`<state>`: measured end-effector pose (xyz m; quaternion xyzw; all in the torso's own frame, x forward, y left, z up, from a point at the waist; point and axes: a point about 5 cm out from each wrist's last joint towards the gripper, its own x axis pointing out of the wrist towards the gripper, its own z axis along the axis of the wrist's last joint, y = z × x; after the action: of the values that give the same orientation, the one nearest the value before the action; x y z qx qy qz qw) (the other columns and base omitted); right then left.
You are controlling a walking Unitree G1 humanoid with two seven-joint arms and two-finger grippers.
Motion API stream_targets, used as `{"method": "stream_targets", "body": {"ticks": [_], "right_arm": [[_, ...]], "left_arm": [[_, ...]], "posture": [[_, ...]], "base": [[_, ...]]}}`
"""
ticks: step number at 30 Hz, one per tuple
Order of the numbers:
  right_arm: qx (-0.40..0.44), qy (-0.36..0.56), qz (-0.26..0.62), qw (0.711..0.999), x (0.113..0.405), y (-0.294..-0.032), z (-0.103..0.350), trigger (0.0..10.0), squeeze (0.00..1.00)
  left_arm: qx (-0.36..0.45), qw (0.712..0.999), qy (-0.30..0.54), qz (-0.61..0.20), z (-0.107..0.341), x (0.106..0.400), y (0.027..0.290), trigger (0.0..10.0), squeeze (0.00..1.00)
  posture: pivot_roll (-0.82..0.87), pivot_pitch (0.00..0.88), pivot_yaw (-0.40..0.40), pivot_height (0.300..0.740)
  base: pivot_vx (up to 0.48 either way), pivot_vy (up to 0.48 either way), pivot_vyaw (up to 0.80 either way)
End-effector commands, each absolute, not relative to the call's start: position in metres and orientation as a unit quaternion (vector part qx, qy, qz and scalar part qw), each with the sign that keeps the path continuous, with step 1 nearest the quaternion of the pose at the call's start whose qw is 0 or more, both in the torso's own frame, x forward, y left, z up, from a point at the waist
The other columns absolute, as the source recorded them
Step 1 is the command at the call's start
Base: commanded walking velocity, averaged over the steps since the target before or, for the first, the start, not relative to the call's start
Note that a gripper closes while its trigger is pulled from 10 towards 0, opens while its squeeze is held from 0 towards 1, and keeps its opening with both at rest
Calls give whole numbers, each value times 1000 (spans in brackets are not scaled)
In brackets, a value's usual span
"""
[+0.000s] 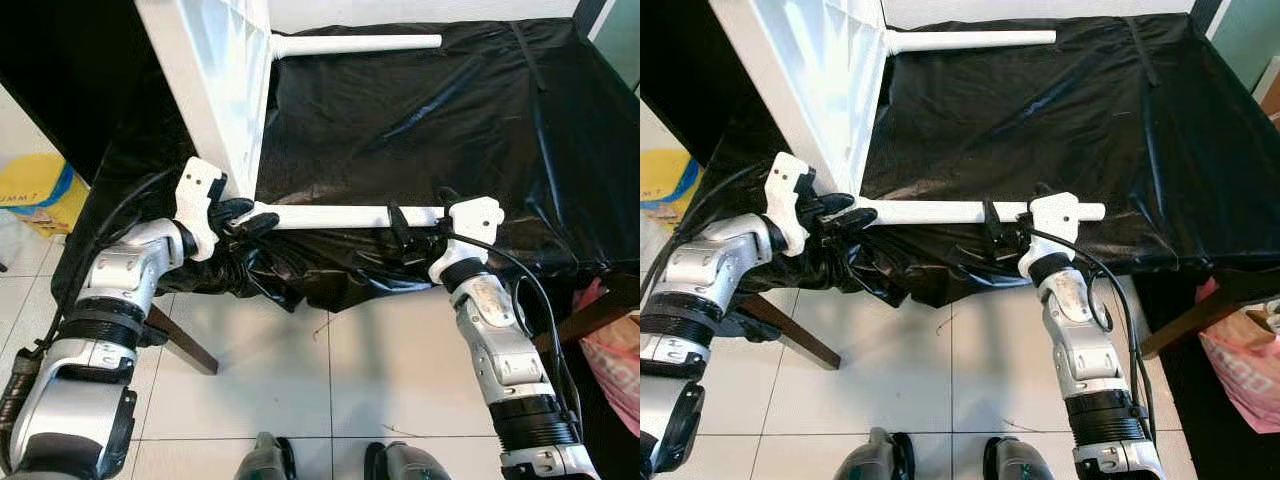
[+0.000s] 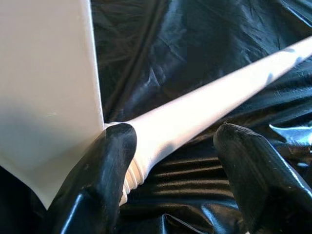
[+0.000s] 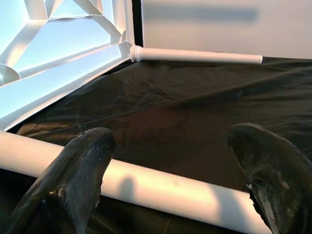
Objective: Building children table
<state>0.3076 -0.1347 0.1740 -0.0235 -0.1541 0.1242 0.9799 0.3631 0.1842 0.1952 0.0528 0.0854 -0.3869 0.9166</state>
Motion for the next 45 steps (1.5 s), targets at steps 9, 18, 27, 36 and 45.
{"method": "stream_targets", "body": {"ticks": [9,18,27,36,45], "right_arm": [[-26,-142,133,981,305,-132,169,10000,0],[-28,-137,123,982,305,-134,166,10000,0],[-28,-138,110,984,307,-138,167,10000,0],[-33,-133,96,986,311,-145,165,10000,0],[-26,-134,79,987,315,-147,163,10000,0]], "left_arm": [[39,904,52,-423,197,348,166,10000,0],[14,898,0,-441,207,322,137,10000,0],[20,927,-46,-372,214,311,141,10000,0],[54,941,-99,-318,227,280,169,10000,0],[53,987,-110,-107,214,272,211,10000,0]], "posture": [[-34,136,38,740],[-33,136,44,740],[-27,144,32,740],[-2,140,16,740],[16,136,8,740]], "base": [[0,0,0],[0,0,0],[0,0,0],[0,0,0],[0,0,0]]}}
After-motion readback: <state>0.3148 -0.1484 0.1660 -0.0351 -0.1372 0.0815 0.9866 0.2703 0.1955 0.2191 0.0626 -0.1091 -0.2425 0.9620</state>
